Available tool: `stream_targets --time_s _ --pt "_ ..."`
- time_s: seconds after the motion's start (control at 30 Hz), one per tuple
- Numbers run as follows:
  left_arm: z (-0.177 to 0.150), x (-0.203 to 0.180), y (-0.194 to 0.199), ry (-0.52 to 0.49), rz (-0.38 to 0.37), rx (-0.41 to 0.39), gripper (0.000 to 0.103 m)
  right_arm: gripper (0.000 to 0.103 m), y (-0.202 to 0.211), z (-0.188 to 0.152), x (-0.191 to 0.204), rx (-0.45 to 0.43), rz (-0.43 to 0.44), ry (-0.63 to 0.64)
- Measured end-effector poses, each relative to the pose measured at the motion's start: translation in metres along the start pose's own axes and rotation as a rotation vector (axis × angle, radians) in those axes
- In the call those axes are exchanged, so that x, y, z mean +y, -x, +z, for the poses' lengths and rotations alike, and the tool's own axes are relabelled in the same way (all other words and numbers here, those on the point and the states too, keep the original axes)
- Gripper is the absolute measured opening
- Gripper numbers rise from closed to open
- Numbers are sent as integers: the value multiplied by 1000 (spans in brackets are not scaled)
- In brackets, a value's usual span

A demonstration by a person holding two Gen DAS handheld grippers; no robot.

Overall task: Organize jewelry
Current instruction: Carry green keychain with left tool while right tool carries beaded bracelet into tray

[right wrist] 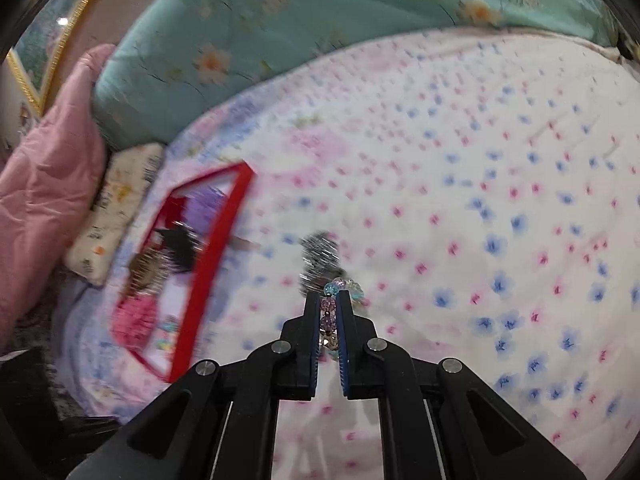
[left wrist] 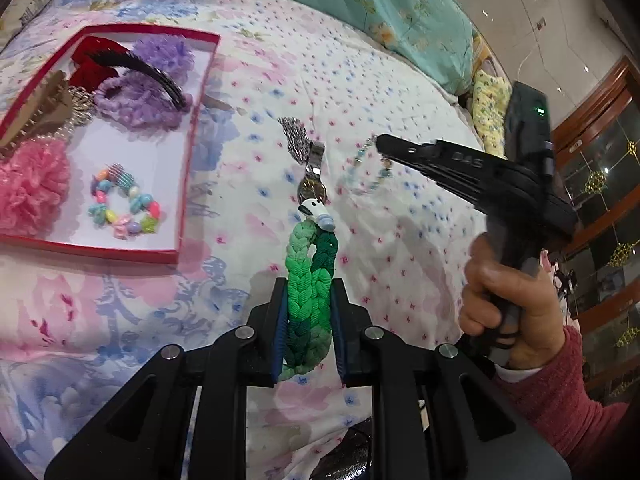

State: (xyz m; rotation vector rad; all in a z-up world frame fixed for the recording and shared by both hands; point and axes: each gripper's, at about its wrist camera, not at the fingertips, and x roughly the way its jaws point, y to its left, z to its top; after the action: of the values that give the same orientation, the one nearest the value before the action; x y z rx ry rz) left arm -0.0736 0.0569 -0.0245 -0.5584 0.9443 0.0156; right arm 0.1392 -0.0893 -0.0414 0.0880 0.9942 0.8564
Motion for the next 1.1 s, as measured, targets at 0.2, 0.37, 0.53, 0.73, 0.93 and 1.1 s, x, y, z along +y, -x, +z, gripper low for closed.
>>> stream_targets --time_s 0.2,0.37,0.53,0.73,0.93,1.1 --pt "5 19 27 34 28 -68 17 7 16 9 31 -24 67 40" --pt "7 46 47 90 62 -118 17 7 20 9 55 -26 115 76" --pt "9 70 61 140 87 -153 17 7 12 6 79 -6 157 111" --pt "18 95 76 178 113 -196 17 7 -2 3 111 25 216 148" --pt "30 114 79 195 129 -209 17 7 -22 1 142 56 259 178" --pt "40 123 68 196 136 -194 17 7 -42 1 161 78 285 190"
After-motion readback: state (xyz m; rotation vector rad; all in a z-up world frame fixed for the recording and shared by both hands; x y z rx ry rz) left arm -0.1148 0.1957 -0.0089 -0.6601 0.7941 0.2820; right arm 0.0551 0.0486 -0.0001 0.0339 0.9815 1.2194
